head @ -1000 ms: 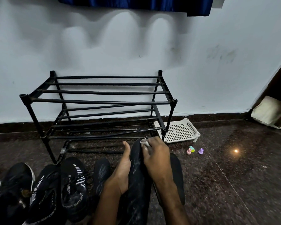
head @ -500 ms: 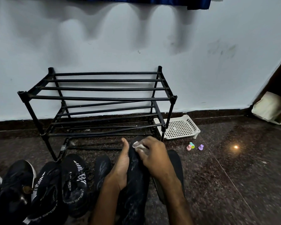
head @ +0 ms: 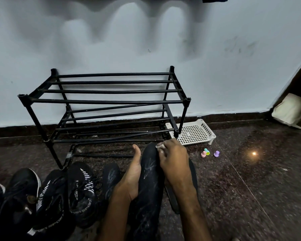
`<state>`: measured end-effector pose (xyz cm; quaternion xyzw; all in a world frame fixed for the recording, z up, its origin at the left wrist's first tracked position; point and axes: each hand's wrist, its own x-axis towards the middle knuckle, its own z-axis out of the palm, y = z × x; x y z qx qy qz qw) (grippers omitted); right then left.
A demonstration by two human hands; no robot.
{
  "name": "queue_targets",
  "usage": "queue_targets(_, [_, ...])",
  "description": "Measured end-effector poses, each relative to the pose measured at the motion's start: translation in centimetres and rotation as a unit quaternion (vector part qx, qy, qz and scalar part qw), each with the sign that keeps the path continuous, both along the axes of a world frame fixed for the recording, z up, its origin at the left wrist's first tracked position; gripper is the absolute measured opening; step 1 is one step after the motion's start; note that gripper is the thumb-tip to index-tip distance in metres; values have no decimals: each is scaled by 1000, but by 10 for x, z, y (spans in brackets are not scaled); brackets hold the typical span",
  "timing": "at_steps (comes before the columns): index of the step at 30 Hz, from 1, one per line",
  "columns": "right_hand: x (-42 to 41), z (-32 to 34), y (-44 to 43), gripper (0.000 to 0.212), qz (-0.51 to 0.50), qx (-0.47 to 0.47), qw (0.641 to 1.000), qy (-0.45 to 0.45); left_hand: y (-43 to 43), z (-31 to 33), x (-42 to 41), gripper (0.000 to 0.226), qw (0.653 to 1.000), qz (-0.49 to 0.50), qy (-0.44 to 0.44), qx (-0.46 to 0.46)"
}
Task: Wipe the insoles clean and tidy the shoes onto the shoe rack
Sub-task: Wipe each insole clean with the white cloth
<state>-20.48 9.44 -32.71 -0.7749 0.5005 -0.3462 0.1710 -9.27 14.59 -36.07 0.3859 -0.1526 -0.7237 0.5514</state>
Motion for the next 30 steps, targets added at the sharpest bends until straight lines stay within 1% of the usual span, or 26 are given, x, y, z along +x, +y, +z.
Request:
queue_targets(1, [3,2,1,14,5,-11,1000,-19,0,-1,-1,94,1000,5,-1,2])
queue_targets(2, [6,3,2,14,33,-15,999,-33,-1,-2,-2,95,1000,14,1,3])
queue_targets(4, [8,4,6,15,118,10,993,-24,-1,-4,-2,96,999,30,14,4])
queue_targets(5, [6,3,7,15,142,28,989,-9,-2,-5,-1,96,999,32,19,2])
queue_targets(6, [2,2,6,15,142,44,989,5,-2,-5,-1,98,999,29,19,-2])
queue_targets(8, [-8,0,2,14,82,54,995,22,-2,-4,0,100,1000,13,20,-12])
queue_targets(10, [-12,1,-3,14,12,30,999,33,-1,-1,-2,100,1000,5,23,-10])
queue_targets(11, [-9,2,-4,14,-2,16,1000,25,-1,0,-3,99,1000,3,21,-8])
queue_targets(12, [-5,5,-3,14,5,8,1000,6,-1,1,-5,99,1000,3,18,-10])
queue_targets(14, [5,9,4,15,72,17,997,-23,-1,2,-5,98,1000,13,18,-10])
queue_targets(16, [7,7,7,14,144,39,989,-25,-1,2,-2,99,999,26,27,-7])
queue_targets(17, [4,5,7,14,152,51,987,-20,-1,2,-1,99,999,24,28,-10])
queue_targets(18, [1,4,5,14,135,57,989,-9,-2,2,0,100,999,19,23,-13])
queue_targets(20, [-5,3,1,14,51,43,998,13,-2,1,-1,101,1000,1,22,-18])
queue_targets(21, [-5,3,0,14,8,35,999,9,-1,1,-2,102,1000,-2,20,-16])
queue_targets(22, [-2,4,2,15,-11,34,999,-8,-1,0,-3,102,1000,-1,15,-14])
queue_targets(23, [2,7,5,15,-4,38,999,-28,-2,-1,-5,102,1000,0,14,-15])
queue_targets(25, [8,8,11,14,75,57,994,-52,-2,-5,-4,101,1000,16,5,-13])
queue_targets(26, [7,6,12,14,115,66,990,-44,-3,-7,-1,102,1000,22,-2,-14])
queue_targets(27, [4,5,12,14,135,75,988,-26,-3,-8,1,103,1000,25,-7,-16])
queue_targets(28, [0,3,9,15,125,83,989,-1,-3,-8,4,105,999,28,-9,-18])
queue_targets(30, [-8,0,2,14,51,79,995,17,-3,-6,6,107,1000,16,-9,-19])
